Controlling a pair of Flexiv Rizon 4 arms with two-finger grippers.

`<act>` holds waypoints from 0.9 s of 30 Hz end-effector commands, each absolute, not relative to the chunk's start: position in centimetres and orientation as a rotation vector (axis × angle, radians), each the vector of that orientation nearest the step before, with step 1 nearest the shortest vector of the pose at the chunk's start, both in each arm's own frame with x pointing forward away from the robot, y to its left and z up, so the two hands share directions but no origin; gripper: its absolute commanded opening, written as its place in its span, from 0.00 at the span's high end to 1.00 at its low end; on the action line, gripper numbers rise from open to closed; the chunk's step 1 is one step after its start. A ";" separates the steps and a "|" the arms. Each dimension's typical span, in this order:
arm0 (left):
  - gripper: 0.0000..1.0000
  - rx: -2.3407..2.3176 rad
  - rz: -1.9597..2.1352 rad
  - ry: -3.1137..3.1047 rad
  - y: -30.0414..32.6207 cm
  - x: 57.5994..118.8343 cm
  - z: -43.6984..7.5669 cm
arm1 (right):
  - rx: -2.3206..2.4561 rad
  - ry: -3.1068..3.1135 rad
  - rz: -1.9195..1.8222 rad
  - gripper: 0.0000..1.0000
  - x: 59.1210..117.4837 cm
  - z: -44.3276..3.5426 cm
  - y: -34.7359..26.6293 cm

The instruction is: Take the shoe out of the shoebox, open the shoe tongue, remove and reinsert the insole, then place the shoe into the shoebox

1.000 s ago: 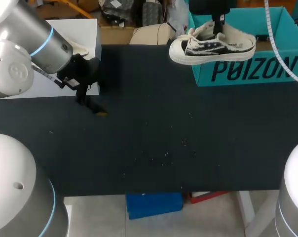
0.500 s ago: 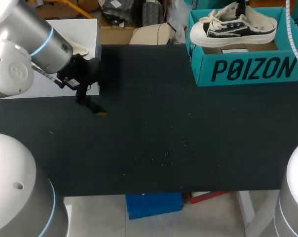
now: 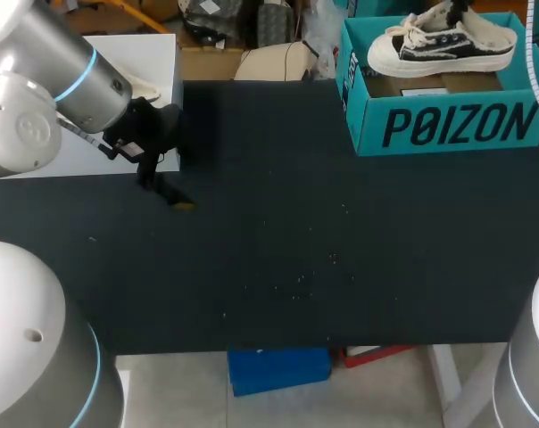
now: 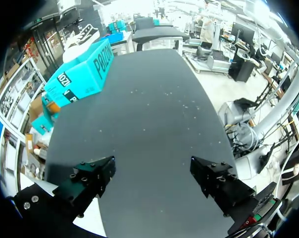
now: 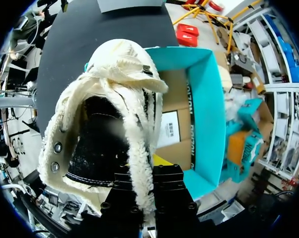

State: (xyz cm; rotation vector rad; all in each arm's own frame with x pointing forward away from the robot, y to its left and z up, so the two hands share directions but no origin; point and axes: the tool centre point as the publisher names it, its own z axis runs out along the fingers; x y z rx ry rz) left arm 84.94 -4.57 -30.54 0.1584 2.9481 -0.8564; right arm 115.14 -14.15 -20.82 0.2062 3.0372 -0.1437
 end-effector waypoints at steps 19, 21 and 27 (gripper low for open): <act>0.00 0.159 -0.857 2.944 -4.5 84.9 -30.7 | 0.261 3.152 0.026 1.00 118.1 -30.4 -17.1; 0.00 0.159 -0.857 2.944 -4.5 84.9 -30.7 | 0.271 3.161 0.035 1.00 118.2 -31.2 -17.1; 0.00 0.159 -0.857 2.944 -4.5 84.9 -30.7 | 0.303 3.186 0.040 1.00 118.0 -33.4 -17.2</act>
